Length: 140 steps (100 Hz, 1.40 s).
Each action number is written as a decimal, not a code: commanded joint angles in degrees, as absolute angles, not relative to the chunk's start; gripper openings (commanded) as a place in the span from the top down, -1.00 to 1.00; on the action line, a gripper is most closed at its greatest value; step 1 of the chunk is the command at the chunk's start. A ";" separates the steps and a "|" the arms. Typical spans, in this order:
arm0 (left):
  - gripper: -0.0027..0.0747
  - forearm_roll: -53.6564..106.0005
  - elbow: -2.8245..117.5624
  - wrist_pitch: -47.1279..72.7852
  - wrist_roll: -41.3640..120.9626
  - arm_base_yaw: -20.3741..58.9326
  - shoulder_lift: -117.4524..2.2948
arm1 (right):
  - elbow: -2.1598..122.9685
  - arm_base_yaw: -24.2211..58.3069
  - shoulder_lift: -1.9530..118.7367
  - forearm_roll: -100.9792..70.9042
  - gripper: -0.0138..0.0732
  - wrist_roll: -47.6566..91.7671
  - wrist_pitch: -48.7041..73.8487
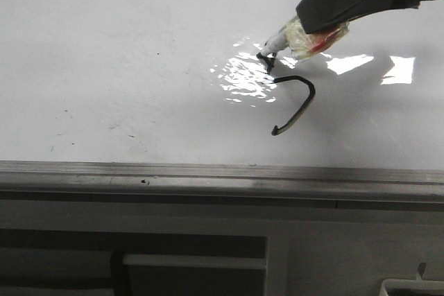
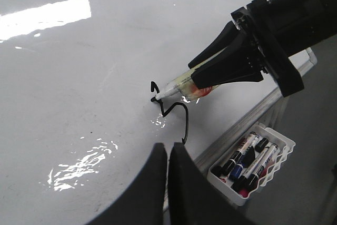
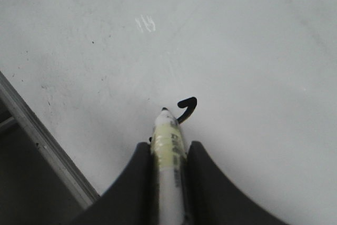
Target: Write number 5 on whiteboard
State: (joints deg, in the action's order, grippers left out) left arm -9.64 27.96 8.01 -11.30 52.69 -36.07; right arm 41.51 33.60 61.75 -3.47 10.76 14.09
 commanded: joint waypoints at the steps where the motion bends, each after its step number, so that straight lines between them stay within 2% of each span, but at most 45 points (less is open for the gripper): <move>1: 0.98 -9.33 29.55 3.57 -11.85 52.54 -36.32 | 43.32 33.11 61.76 -2.93 0.78 11.12 10.85; 86: 0.98 -9.33 29.55 3.57 -11.85 52.54 -36.32 | 43.32 30.53 59.84 -2.01 0.78 11.02 17.37; 119: 0.98 -9.33 29.55 3.57 -11.85 52.54 -36.32 | 43.32 22.74 56.05 -1.80 0.78 10.09 21.38; 140: 0.98 -9.33 29.55 3.57 -11.85 52.54 -36.32 | 43.32 21.97 54.94 -1.42 0.78 10.09 21.73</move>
